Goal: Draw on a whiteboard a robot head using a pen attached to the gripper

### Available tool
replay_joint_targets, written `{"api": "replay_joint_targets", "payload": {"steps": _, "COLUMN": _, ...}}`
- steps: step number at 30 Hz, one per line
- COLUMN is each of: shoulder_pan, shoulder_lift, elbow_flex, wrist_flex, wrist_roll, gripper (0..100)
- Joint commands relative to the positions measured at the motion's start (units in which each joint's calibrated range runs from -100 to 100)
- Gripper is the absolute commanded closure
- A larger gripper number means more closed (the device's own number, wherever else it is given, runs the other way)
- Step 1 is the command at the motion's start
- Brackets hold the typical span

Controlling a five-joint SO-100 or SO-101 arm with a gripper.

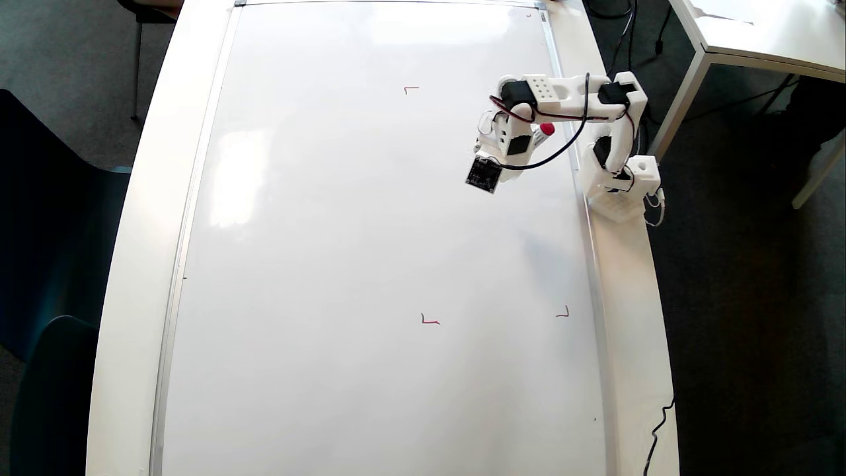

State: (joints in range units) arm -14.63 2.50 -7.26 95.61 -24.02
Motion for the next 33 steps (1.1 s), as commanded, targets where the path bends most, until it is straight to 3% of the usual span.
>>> {"api": "replay_joint_targets", "payload": {"steps": 1, "shoulder_pan": -1.69, "shoulder_lift": 5.34, "elbow_flex": -8.12, "wrist_flex": -0.47, "wrist_roll": -0.17, "gripper": 99}}
{"api": "replay_joint_targets", "payload": {"steps": 7, "shoulder_pan": -5.66, "shoulder_lift": 13.48, "elbow_flex": -17.84, "wrist_flex": -0.56, "wrist_roll": 0.96, "gripper": 99}}
{"api": "replay_joint_targets", "payload": {"steps": 17, "shoulder_pan": -5.59, "shoulder_lift": 14.99, "elbow_flex": -11.39, "wrist_flex": -0.39, "wrist_roll": 15.22, "gripper": 99}}
{"api": "replay_joint_targets", "payload": {"steps": 33, "shoulder_pan": -5.66, "shoulder_lift": 15.07, "elbow_flex": -3.86, "wrist_flex": -5.17, "wrist_roll": 16.24, "gripper": 99}}
